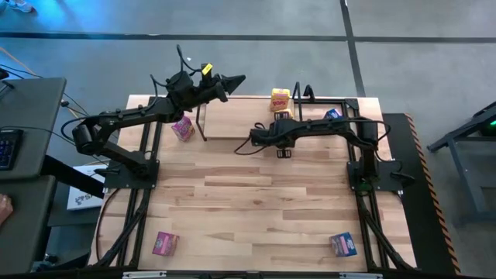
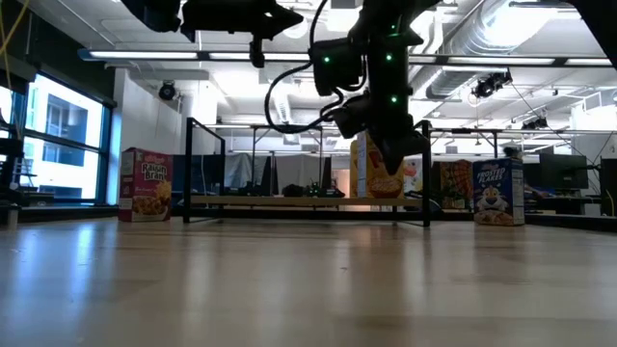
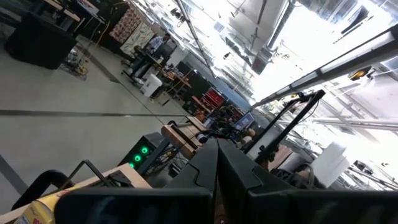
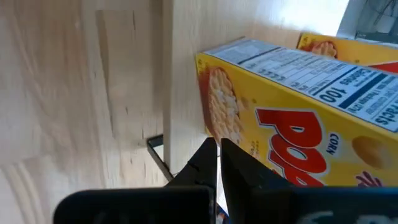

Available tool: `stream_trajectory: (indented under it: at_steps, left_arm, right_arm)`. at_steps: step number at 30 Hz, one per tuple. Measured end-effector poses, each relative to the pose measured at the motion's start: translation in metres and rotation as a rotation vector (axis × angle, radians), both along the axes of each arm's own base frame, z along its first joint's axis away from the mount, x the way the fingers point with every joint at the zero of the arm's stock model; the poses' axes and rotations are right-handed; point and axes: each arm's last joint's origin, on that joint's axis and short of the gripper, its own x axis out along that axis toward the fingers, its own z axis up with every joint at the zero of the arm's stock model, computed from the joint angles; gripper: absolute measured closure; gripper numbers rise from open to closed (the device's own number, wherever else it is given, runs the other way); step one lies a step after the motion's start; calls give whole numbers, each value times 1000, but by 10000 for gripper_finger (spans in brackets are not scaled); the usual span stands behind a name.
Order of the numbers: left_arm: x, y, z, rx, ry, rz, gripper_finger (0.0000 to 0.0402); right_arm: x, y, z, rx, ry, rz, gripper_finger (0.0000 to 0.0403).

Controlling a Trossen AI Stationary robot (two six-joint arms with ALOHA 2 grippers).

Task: Stack cereal on shelf
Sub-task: Put the yellow cereal box on the shelf aligned with the other yellow cereal box

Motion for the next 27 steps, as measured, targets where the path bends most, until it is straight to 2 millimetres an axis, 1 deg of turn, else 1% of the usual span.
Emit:
stream_trajectory:
  at_steps: [4,10,17,27]
  left_arm:
    - [0,0,0,-12,-5,-3,401]
    - [0,0,0,-13,-5,-3,401]
    - [0,0,0,-13,-5,-3,401]
    - [0,0,0,-13,-5,-3,401]
  right_arm:
    - [0,-7,0,1,14,19,403]
    - [6,-14,-1,35,-83,6,403]
    - [7,-20,0,22,-78,32,403]
    - [9,-37,1,-6,-97,53,403]
